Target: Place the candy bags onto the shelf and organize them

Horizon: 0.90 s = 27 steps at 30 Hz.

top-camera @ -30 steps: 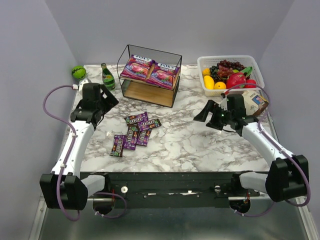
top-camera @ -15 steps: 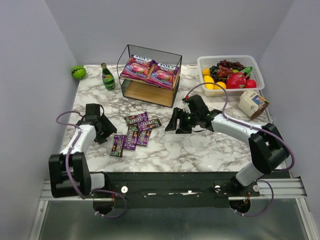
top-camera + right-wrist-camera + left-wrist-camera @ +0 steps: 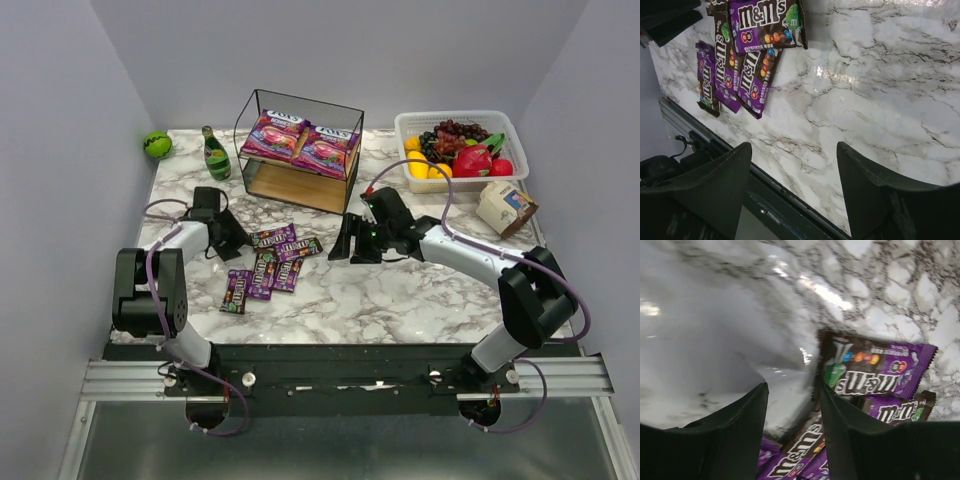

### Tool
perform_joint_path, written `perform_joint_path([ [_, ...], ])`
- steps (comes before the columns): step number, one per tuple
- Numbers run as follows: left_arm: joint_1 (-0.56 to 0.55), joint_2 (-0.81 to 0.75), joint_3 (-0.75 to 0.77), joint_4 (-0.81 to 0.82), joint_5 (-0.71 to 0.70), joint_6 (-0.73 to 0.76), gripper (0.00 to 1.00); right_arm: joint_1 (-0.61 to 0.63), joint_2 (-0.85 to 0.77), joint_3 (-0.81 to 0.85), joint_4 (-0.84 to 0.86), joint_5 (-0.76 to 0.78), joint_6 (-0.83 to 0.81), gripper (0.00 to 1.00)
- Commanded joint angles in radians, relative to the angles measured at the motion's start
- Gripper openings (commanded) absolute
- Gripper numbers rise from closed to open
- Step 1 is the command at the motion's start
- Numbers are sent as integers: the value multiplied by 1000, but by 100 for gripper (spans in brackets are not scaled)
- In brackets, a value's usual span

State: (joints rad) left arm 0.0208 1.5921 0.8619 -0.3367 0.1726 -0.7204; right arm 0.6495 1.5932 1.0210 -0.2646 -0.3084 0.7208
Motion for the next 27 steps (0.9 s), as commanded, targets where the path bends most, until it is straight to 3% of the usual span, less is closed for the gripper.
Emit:
perform_joint_path([
  [1,-114,92,35,16,38,-51,54,1,-9,40,-70,45,-66,77],
  [8,-310,91,51,42,2,-86,52,1,5,59,-133,45,-135,77],
  [15,-456,92,31,87,79,-99,51,1,8,56,-154,63,-121,77],
  [19,-453,10,20,44,36,-91,52,1,49,85,-150,40,-113,77],
  [27,-364,-103,11,8,-4,-100,64,12,117,159,-143,51,-49,76],
])
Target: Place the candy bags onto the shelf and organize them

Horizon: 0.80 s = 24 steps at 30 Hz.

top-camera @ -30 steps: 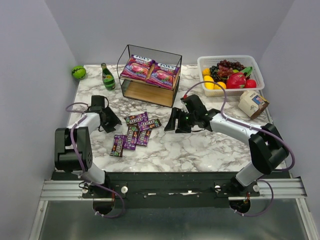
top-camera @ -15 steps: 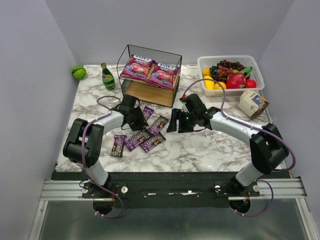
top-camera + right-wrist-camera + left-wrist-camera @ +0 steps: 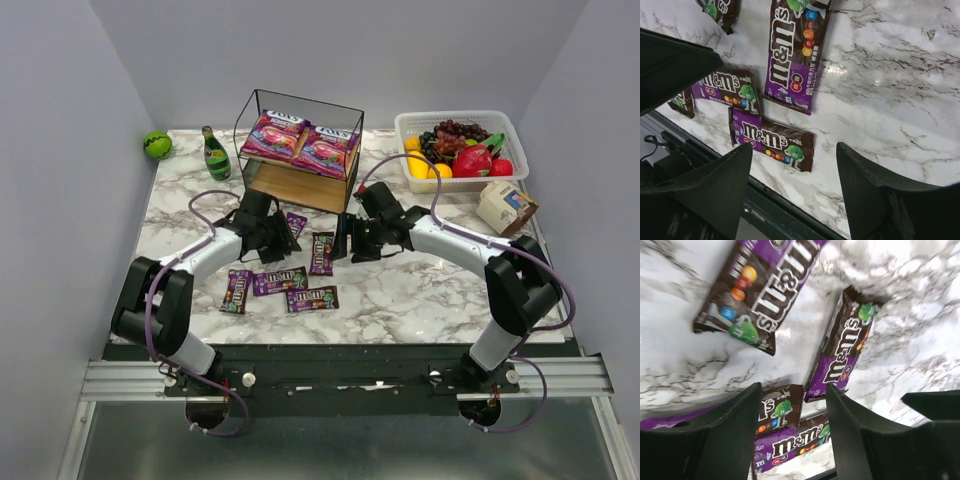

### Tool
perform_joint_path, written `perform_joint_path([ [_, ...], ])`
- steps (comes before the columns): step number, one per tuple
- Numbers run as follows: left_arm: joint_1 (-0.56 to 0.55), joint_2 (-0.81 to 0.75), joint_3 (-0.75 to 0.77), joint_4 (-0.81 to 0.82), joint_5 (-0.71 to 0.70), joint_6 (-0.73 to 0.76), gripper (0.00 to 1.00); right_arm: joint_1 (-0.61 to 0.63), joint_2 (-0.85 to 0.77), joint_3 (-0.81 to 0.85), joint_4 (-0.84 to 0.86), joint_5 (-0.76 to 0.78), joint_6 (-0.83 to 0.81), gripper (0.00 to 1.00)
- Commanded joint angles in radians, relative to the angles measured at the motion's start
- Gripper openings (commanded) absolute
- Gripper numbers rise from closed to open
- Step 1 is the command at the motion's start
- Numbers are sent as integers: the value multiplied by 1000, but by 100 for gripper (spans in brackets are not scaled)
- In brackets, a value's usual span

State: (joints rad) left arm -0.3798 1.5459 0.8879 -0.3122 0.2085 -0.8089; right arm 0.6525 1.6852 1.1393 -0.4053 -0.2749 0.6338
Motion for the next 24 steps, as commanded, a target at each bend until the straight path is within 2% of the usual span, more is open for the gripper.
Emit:
perform_joint_path([
  [1,53,-56,-21,-7,-40,-25,66,9,30,48,-3,23,44,76],
  [7,68,-27,-70,80,-58,-114,66,10,54,63,-1,23,60,75],
  [14,70,-38,-178,273,-130,-225,67,10,13,27,6,45,72,75],
  [24,87,51,-173,308,-184,-274,60,10,-28,-58,29,68,110,75],
])
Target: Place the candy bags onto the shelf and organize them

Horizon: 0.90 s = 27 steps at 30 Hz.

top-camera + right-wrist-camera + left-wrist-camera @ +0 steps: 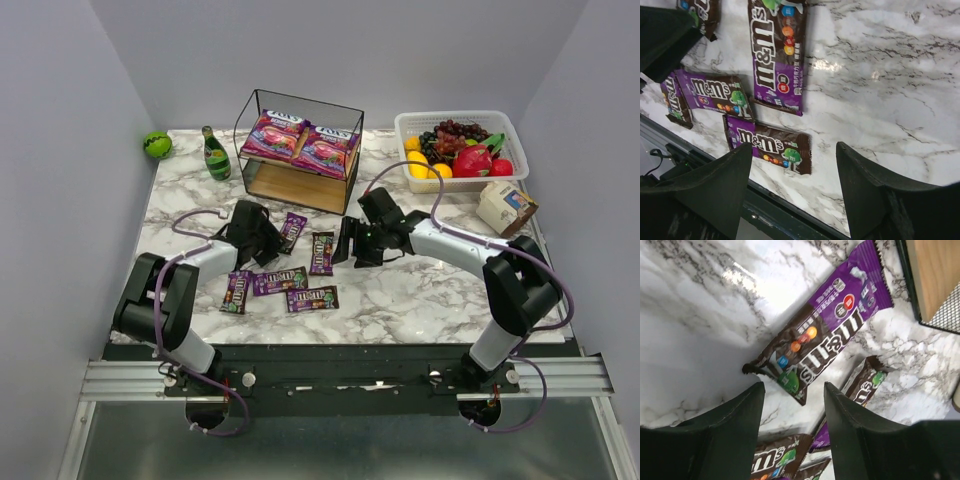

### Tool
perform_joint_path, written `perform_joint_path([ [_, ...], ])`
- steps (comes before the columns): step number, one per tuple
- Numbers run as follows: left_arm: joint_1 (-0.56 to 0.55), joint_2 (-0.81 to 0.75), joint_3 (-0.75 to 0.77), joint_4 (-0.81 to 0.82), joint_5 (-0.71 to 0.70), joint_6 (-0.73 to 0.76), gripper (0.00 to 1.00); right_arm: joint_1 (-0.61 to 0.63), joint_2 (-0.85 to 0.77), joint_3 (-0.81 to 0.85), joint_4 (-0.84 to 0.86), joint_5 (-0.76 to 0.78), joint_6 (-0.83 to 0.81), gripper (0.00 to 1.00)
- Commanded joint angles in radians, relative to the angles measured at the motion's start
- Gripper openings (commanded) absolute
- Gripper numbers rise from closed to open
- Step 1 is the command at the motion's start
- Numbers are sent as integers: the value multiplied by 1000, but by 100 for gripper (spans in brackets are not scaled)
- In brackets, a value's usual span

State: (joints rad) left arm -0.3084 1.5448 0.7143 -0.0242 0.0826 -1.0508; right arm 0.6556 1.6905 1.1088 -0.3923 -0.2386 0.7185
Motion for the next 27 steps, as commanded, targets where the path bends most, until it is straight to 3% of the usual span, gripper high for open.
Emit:
perform_joint_path([
  [1,20,57,-6,47,-40,-32,55,7,-35,-32,15,38,25,75],
  [3,40,86,0,73,-6,-23,42,7,-37,-33,15,41,25,75],
  [4,48,100,10,66,9,-9,28,7,-37,-33,13,39,25,75],
  [7,60,133,28,41,46,23,1,7,-37,-32,13,36,27,75],
  [12,61,136,27,26,147,136,0,7,-31,-24,13,32,21,75],
  [19,61,32,-4,-147,168,301,0,44,-15,17,56,16,-24,75],
  [22,61,-38,-18,-197,164,350,0,70,4,48,85,10,-54,67],
  [23,61,-67,-21,-210,169,363,0,78,11,66,102,13,-63,57],
  [27,61,-123,-58,-215,169,387,5,127,31,89,188,38,-105,43],
])
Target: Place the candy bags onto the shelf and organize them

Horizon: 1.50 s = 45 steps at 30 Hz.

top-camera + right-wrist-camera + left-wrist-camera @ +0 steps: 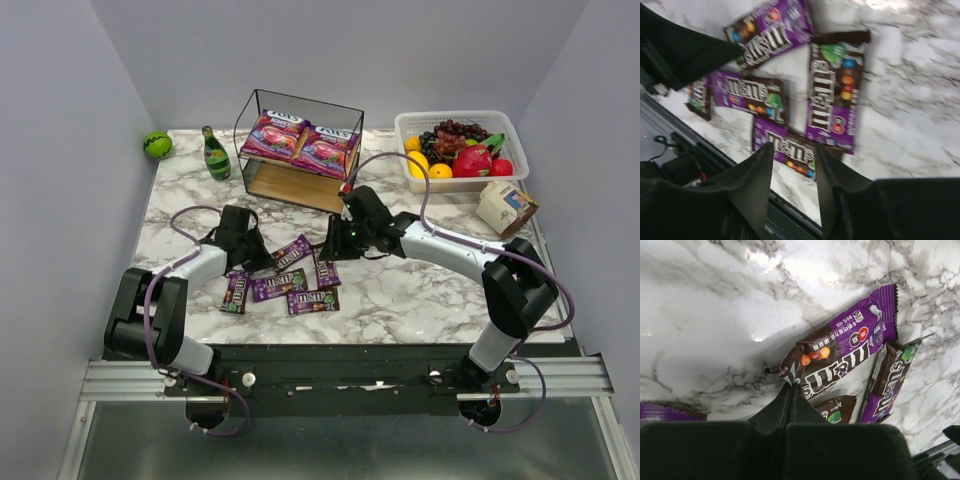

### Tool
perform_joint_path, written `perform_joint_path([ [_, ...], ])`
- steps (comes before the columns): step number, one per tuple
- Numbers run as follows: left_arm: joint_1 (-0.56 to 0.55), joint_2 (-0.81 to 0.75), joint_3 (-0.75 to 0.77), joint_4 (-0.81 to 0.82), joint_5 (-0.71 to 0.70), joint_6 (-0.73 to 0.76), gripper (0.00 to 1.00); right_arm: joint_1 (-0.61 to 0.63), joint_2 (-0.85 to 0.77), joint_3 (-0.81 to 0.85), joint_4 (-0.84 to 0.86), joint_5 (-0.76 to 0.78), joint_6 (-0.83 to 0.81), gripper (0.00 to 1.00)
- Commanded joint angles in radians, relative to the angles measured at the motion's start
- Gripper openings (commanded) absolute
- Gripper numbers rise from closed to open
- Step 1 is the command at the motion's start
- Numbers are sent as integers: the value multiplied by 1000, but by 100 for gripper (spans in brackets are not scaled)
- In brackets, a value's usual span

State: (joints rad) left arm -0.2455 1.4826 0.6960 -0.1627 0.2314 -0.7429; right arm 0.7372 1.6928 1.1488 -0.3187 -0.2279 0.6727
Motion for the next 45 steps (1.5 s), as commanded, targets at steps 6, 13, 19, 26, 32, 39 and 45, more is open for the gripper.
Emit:
perform_joint_path([
  [6,-1,-61,-53,-58,17,56,46,82,172,172,138,96,-105,35],
  [13,0,-70,-64,-54,-15,28,57,85,338,328,129,119,-148,33],
  [19,12,-39,-70,-11,14,-1,54,85,422,362,121,110,-144,33],
  [26,28,-1,-82,46,66,-41,45,87,470,356,115,128,-134,33],
  [32,67,-1,-110,101,118,-72,44,87,492,370,27,167,-53,32],
  [39,91,25,-162,222,174,-156,38,85,504,368,-3,157,-21,32],
  [45,95,36,-179,273,184,-197,17,85,495,359,-14,162,-15,32],
])
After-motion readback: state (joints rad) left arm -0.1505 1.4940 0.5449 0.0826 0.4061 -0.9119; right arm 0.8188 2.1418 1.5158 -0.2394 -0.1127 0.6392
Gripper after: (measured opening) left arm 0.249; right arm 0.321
